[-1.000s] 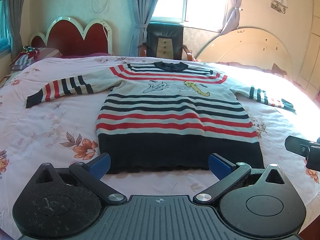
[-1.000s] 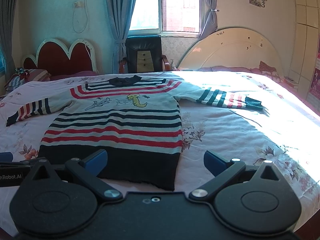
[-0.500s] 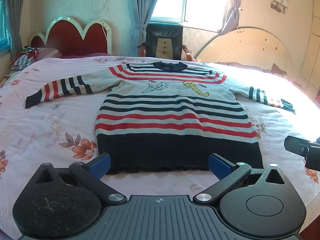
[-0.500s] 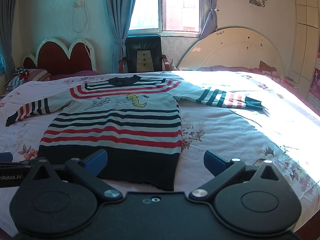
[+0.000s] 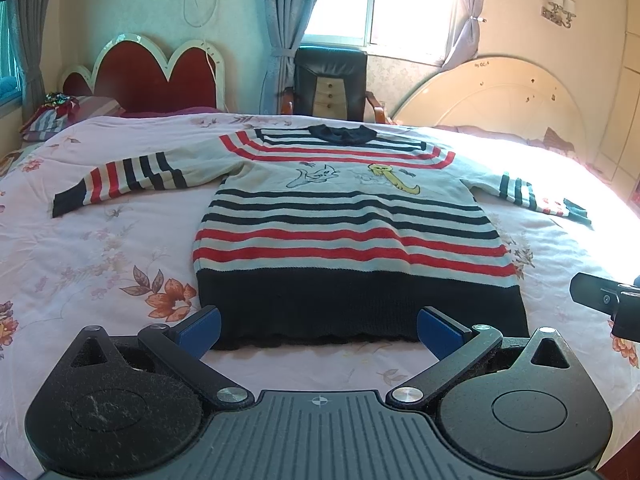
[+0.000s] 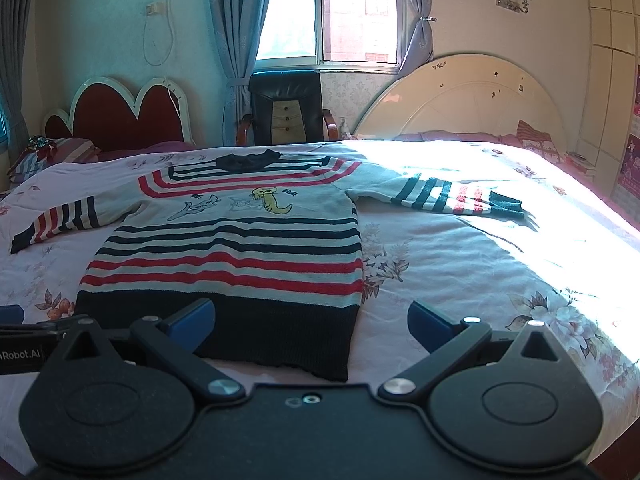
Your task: Fold small clothes
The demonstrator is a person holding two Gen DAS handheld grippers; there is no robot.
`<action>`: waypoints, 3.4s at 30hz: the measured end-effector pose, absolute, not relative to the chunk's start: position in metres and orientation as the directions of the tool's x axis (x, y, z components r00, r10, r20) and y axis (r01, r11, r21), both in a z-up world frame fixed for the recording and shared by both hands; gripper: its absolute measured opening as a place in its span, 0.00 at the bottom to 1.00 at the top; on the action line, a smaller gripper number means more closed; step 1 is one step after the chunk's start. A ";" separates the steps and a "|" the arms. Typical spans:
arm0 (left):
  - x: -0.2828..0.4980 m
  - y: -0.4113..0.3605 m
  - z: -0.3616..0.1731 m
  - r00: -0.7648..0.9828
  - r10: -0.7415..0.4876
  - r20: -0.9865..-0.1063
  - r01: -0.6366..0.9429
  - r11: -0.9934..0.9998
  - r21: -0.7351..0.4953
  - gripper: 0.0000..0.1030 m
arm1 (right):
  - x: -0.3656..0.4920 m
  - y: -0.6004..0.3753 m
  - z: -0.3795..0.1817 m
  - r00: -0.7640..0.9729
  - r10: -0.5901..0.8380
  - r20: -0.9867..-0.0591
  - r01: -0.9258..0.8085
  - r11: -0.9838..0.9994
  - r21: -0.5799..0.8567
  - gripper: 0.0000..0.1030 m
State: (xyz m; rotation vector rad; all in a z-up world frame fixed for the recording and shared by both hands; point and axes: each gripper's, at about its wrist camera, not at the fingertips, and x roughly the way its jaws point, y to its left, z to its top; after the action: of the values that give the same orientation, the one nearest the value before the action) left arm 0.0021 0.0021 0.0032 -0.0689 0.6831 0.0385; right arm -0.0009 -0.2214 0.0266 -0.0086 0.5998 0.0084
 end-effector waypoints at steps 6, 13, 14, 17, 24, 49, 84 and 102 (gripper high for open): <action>0.003 0.003 0.002 0.775 0.012 -0.632 -0.058 0.997 -0.052 1.00 | -0.001 -0.221 0.026 0.826 0.004 -0.564 -0.009 1.000 -0.007 0.99; 0.003 0.004 0.002 0.776 0.011 -0.631 -0.056 0.997 -0.052 1.00 | -0.002 -0.221 0.026 0.826 0.005 -0.564 -0.010 1.000 -0.006 0.99; 0.003 0.004 0.002 0.776 0.009 -0.631 -0.055 0.997 -0.052 1.00 | -0.002 -0.221 0.026 0.826 0.004 -0.564 -0.009 1.000 -0.006 0.99; 0.003 0.003 0.002 0.775 0.008 -0.632 -0.052 0.997 -0.051 1.00 | -0.002 -0.221 0.025 0.825 0.004 -0.565 -0.009 1.000 -0.006 0.99; 0.002 0.003 0.001 0.772 0.012 -0.635 -0.054 0.997 -0.047 1.00 | -0.003 -0.221 0.024 0.823 0.005 -0.569 -0.005 1.000 0.000 0.99; 0.148 -0.027 0.007 0.815 -0.162 -0.556 0.029 0.970 -0.240 1.00 | 0.091 -0.351 0.040 0.868 -0.108 -0.484 0.175 0.980 0.095 0.81; 0.356 -0.039 -0.046 0.767 -0.052 -0.640 -0.065 0.985 -0.159 1.00 | 0.337 -0.563 -0.087 0.817 -0.140 -0.560 0.405 0.830 0.383 0.07; 0.367 0.097 -0.053 0.783 -0.152 -0.603 -0.092 0.931 -0.354 0.99 | 0.408 -0.239 -0.080 0.745 0.386 -0.544 -0.199 0.907 0.372 0.07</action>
State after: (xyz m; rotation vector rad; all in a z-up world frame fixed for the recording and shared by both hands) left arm 0.3674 0.0971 -0.0533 -0.3802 0.6749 -0.0335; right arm 0.4076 -0.2392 -0.0801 0.3005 0.6570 0.3259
